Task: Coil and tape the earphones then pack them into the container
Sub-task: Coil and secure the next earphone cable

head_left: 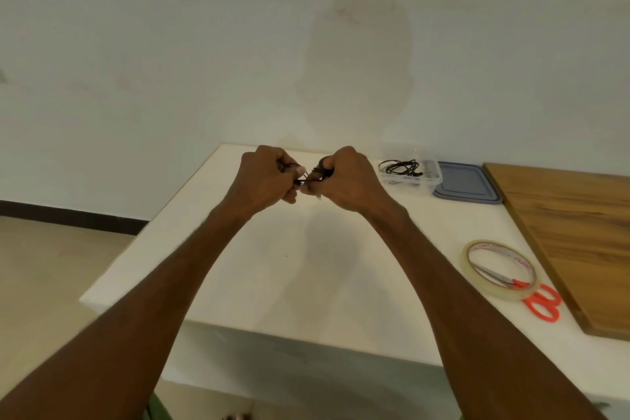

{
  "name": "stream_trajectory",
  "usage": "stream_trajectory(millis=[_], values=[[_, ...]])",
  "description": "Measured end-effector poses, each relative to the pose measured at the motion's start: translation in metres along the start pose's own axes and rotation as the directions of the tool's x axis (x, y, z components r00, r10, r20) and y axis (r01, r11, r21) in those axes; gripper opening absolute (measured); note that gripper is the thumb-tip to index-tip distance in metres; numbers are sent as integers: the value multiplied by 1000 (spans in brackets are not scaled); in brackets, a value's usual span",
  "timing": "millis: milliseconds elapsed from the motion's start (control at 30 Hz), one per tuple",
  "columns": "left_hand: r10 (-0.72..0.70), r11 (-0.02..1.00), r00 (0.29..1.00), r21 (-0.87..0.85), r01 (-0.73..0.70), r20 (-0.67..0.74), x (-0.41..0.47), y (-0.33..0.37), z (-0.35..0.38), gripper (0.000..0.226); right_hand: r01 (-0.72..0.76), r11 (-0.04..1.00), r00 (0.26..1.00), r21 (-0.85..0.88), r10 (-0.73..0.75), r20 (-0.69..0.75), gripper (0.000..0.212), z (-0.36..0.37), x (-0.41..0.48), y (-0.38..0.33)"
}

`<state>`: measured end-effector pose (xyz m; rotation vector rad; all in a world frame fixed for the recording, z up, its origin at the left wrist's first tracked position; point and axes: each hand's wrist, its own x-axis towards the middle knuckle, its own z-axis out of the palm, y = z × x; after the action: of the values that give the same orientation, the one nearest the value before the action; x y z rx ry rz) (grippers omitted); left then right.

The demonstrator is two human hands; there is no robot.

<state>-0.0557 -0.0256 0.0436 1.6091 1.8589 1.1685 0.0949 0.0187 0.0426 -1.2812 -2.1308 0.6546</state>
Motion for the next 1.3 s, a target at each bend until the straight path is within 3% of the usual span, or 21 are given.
stream_trajectory(millis=[133, 300, 467, 533, 667, 933, 1100, 1300], values=[[26, 999, 1000, 39, -26, 8, 1, 1, 0, 13, -3, 996, 1000, 84, 1, 17, 38, -1, -2, 0], [50, 998, 999, 49, -50, -2, 0, 2, 0, 12, -38, 967, 999, 252, 32, 30, 31, -5, -1, 3], [-37, 993, 999, -118, 32, -39, 1, -1, 0, 13, -138, 803, 989, 580, 137, 47, 16, -10, 1, 1], [-91, 978, 996, -188, 85, -24, 3, -2, 1, 15, -156, 743, 985, 651, 162, 51, 21, -11, 1, 1], [-147, 934, 987, -318, 160, 65, 7, -2, 3, 19, -185, 768, 982, 613, 163, 92, 18, -11, 0, 1], [-179, 894, 960, -373, 250, 216, 6, 0, 3, 21, -200, 831, 979, 518, 150, 137, 18, -11, -1, -2], [-185, 884, 968, -401, 238, 167, 8, -3, 2, 13, -195, 810, 981, 552, 160, 111, 33, -12, -1, 1], [-192, 911, 977, -352, 214, 98, 9, -10, 3, 13, -162, 696, 983, 700, 172, 56, 19, -16, 2, 4]])
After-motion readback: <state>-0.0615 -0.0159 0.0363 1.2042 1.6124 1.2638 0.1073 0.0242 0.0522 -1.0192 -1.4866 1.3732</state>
